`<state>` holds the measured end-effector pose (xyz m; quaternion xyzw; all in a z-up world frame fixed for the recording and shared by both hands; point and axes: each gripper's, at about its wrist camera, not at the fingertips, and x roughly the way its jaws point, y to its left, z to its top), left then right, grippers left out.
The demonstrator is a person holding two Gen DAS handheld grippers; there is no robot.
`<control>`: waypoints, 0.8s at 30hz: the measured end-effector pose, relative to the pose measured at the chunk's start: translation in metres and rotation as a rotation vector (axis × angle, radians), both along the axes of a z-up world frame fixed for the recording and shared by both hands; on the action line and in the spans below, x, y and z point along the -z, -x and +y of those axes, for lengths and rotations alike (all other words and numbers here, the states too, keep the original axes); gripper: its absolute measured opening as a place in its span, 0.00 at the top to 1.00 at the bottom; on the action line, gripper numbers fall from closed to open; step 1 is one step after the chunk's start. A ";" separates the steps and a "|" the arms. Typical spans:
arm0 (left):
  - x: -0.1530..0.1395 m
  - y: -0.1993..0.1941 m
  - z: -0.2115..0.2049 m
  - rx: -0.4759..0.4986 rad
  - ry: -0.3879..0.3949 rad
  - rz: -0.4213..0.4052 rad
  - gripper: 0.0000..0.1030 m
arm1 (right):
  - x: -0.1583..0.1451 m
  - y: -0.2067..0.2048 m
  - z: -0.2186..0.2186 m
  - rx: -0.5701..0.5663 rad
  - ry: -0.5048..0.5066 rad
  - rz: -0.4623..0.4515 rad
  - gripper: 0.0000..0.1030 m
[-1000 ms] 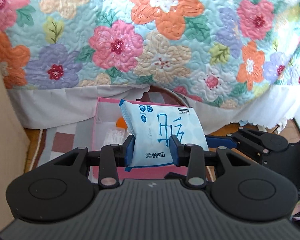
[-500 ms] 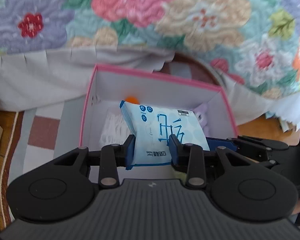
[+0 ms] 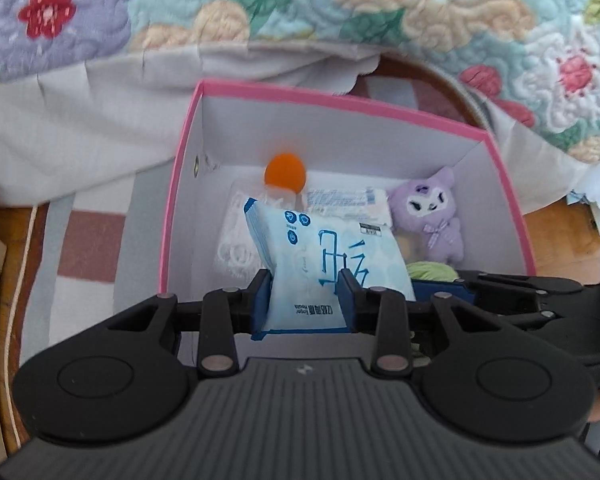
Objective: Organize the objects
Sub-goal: 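Carry the wet-wipes pack over the pink box and lower it inside, then open the left gripper to release the wipes and withdraw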
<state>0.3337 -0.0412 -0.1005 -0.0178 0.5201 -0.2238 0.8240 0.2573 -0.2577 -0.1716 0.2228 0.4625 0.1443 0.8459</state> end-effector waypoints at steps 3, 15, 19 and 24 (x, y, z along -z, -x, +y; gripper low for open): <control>0.011 -0.003 -0.001 -0.018 -0.020 0.040 0.66 | 0.005 -0.001 0.003 0.000 0.021 0.012 0.45; 0.018 0.007 0.000 -0.081 -0.006 -0.041 0.58 | 0.005 -0.003 0.030 -0.025 0.283 0.007 0.52; 0.002 0.018 0.005 -0.095 -0.014 -0.119 0.52 | -0.004 0.003 0.029 -0.013 0.270 -0.028 0.50; -0.011 0.025 0.015 -0.111 0.021 -0.106 0.52 | -0.010 0.011 0.032 -0.018 0.275 -0.061 0.50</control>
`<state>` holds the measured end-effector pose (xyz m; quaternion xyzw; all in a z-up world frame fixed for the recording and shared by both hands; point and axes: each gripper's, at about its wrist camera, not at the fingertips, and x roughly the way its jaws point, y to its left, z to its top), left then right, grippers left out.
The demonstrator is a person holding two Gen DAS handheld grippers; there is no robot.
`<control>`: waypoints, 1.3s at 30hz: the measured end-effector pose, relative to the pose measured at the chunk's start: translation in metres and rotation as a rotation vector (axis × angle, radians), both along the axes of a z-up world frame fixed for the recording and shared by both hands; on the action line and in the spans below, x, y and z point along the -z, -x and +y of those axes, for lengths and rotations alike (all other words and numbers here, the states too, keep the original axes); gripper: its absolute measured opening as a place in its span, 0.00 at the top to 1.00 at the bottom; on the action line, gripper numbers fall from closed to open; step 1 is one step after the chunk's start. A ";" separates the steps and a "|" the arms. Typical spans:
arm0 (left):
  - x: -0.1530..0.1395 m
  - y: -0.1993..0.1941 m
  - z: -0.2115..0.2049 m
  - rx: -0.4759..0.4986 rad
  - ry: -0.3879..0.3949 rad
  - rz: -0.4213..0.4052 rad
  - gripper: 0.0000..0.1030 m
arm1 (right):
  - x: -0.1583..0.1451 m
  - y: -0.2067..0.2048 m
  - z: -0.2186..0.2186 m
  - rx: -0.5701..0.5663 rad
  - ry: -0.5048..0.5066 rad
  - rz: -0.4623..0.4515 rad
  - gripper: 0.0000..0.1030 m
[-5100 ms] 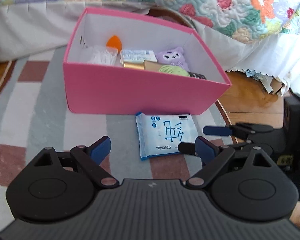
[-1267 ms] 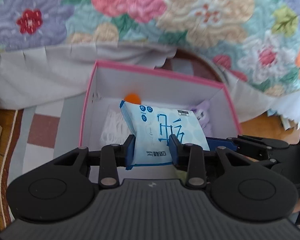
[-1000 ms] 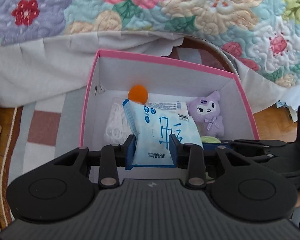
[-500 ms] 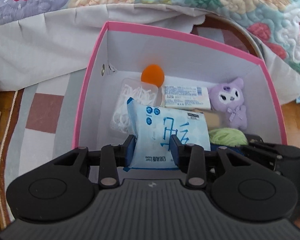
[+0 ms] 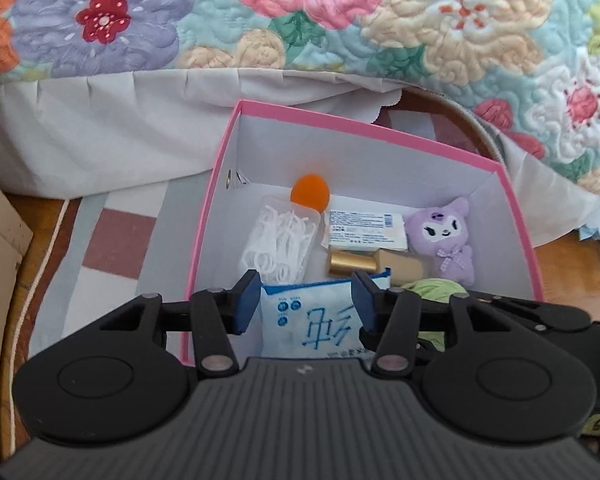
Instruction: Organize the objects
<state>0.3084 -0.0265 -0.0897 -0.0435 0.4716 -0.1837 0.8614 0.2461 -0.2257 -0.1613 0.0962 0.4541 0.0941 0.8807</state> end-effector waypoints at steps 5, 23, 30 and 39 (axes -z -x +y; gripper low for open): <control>-0.006 0.013 0.007 -0.030 -0.004 0.051 0.52 | -0.009 0.018 -0.003 0.005 -0.044 -0.048 0.49; -0.104 0.108 0.037 -0.029 -0.176 -0.016 0.22 | -0.139 0.115 0.004 -0.012 0.084 -0.209 0.37; -0.129 0.149 0.039 -0.013 -0.228 -0.077 0.13 | -0.164 0.159 0.010 -0.010 0.080 -0.198 0.32; -0.132 0.184 0.033 0.012 -0.228 -0.074 0.13 | -0.163 0.194 0.004 0.032 0.088 -0.162 0.32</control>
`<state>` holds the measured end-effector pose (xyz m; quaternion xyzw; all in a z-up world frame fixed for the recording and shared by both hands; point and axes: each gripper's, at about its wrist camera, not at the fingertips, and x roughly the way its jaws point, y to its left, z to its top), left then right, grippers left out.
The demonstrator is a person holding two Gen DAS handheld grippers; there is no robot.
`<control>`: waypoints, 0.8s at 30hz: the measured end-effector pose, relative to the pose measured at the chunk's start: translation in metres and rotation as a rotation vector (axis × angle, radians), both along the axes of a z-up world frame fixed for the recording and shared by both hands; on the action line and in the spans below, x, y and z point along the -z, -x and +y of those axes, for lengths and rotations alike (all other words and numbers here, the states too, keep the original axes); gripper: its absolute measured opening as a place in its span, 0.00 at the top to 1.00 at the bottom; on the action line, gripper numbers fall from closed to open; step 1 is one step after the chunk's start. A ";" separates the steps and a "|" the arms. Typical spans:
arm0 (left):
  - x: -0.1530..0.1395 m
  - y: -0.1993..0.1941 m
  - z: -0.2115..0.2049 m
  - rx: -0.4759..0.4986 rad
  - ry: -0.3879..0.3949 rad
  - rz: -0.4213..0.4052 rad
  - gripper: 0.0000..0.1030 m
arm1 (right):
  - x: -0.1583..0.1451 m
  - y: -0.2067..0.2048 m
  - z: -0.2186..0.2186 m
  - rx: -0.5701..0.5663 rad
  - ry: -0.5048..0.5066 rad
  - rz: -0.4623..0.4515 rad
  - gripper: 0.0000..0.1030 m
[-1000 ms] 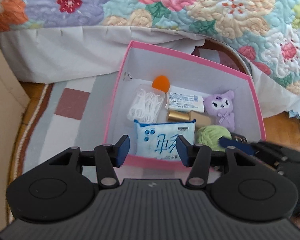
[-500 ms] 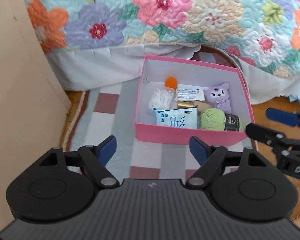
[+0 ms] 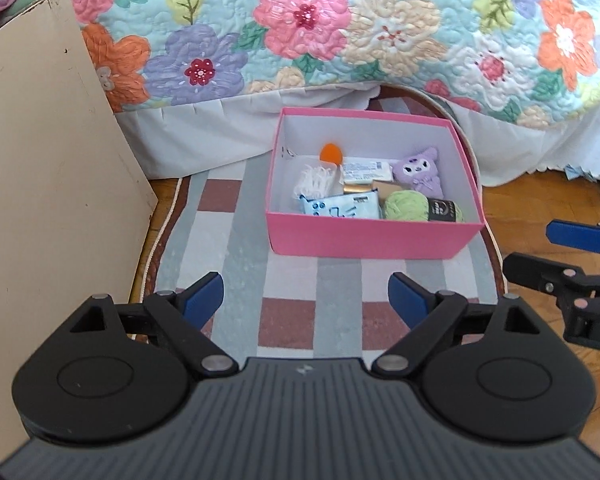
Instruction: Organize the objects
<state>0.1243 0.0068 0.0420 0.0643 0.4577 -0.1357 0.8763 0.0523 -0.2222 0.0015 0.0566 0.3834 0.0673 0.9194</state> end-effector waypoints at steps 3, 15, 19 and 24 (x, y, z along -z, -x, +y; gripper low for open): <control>0.001 0.008 -0.003 0.009 -0.005 0.000 0.13 | 0.002 0.006 -0.003 0.010 -0.008 0.012 0.30; 0.015 0.013 0.003 0.003 0.001 0.038 0.11 | 0.027 0.016 -0.004 0.062 0.033 0.100 0.27; 0.019 0.012 0.004 -0.001 -0.003 0.051 0.09 | 0.030 0.015 -0.005 0.085 0.042 0.113 0.20; 0.024 0.009 0.007 -0.007 -0.008 0.064 0.07 | 0.033 0.011 -0.005 0.126 0.051 0.145 0.09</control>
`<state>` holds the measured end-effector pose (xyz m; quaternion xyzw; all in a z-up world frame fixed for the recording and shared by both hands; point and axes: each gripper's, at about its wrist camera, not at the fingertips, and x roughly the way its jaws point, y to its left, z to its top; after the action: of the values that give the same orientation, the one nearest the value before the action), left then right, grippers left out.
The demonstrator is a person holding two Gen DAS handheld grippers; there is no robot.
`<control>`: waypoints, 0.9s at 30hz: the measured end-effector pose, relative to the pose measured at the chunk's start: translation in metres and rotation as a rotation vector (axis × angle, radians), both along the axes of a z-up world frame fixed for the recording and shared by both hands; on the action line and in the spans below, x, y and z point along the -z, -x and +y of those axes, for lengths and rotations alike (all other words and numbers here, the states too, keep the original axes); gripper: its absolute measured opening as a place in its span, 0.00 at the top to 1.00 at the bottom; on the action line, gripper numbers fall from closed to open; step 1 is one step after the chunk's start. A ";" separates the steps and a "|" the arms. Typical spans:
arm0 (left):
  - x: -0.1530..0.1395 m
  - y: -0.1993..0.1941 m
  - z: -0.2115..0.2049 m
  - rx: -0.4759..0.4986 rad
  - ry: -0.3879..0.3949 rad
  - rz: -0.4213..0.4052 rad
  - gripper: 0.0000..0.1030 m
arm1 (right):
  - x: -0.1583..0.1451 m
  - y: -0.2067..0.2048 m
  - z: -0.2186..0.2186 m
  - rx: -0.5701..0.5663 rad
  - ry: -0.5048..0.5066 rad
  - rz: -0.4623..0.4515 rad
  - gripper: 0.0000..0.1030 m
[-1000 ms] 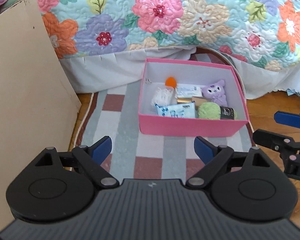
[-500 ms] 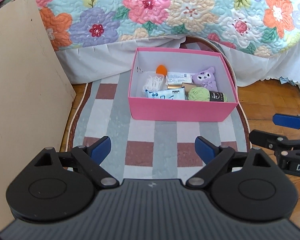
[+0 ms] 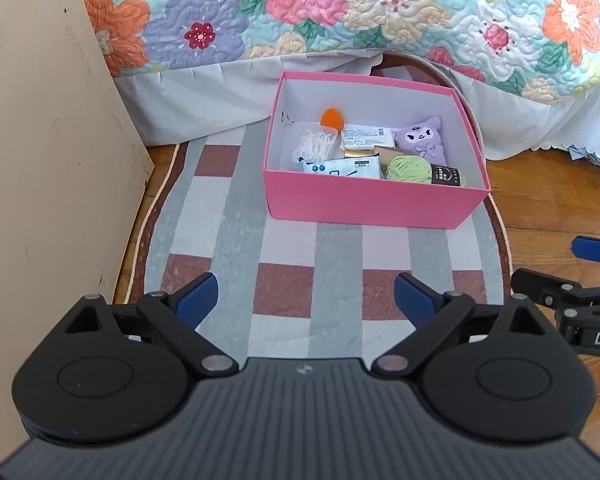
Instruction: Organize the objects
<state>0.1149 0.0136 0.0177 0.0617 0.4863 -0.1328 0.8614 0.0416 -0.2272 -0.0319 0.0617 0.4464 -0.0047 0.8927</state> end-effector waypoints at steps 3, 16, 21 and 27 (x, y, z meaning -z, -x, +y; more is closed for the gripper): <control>0.003 -0.003 0.002 -0.004 -0.007 0.017 0.05 | 0.003 -0.002 -0.001 0.037 0.006 0.026 0.09; 0.009 -0.014 0.011 -0.033 0.018 0.097 0.03 | 0.002 -0.002 -0.006 0.106 0.001 0.065 0.09; 0.011 -0.014 0.015 -0.036 0.021 0.096 0.03 | 0.002 -0.001 -0.003 0.107 0.007 0.072 0.09; 0.016 -0.016 0.017 -0.040 0.006 0.105 0.03 | 0.001 -0.002 0.001 0.110 0.021 0.081 0.09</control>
<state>0.1305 0.0302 0.0021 0.0421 0.5314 -0.1199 0.8375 0.0432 -0.2263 -0.0334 0.0765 0.4781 -0.0610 0.8729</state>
